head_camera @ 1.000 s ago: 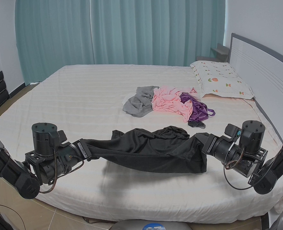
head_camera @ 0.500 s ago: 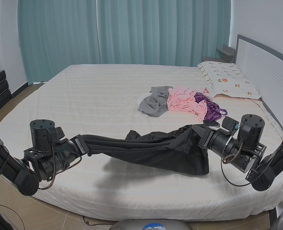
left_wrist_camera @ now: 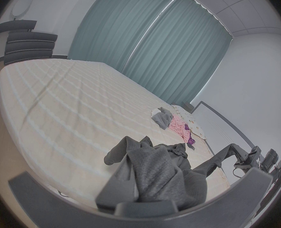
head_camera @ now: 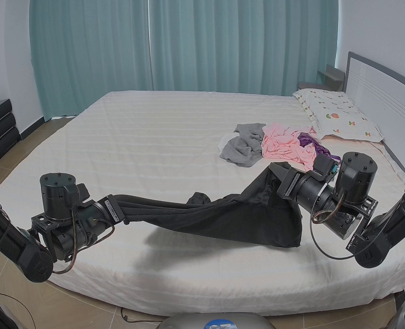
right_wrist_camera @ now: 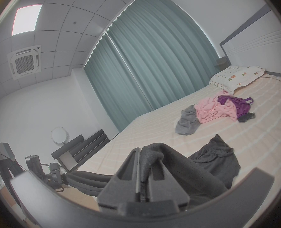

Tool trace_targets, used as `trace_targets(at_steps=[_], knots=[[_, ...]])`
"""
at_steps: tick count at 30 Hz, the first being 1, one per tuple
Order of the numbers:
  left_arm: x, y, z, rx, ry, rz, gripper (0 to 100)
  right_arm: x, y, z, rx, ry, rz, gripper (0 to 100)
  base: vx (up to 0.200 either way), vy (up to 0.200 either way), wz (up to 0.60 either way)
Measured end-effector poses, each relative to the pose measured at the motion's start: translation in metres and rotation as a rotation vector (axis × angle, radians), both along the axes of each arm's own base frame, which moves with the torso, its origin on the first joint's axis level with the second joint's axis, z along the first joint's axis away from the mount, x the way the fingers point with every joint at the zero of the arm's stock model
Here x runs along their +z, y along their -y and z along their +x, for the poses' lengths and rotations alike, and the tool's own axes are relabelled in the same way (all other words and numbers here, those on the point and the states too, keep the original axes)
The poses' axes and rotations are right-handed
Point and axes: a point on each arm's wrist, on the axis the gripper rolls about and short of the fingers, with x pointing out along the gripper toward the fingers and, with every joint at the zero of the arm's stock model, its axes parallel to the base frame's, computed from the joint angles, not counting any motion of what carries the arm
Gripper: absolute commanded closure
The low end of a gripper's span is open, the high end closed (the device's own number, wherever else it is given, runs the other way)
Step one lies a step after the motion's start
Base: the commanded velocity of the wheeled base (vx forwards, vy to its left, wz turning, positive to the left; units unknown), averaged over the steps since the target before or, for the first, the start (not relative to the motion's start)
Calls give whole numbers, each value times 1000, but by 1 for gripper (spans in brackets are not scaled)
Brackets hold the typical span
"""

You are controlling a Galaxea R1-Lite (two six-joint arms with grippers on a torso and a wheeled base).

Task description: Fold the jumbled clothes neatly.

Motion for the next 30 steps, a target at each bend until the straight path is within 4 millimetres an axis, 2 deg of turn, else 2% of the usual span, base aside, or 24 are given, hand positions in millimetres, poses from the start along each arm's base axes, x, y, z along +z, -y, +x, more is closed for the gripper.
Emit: trace_targets(at_steps=[13,27,30], knots=[[0,-2,-5,1,-2,2,100,2,-7,5,13,17,8,100,0,200,0],[1,-3,-10,2,-3,4,100,-3,-6,5,9,-2,8,100,0,200,0],[1,-3,-10,3,-4,4,100,-4,-5,4,9,-8,4,100,0,0,0]])
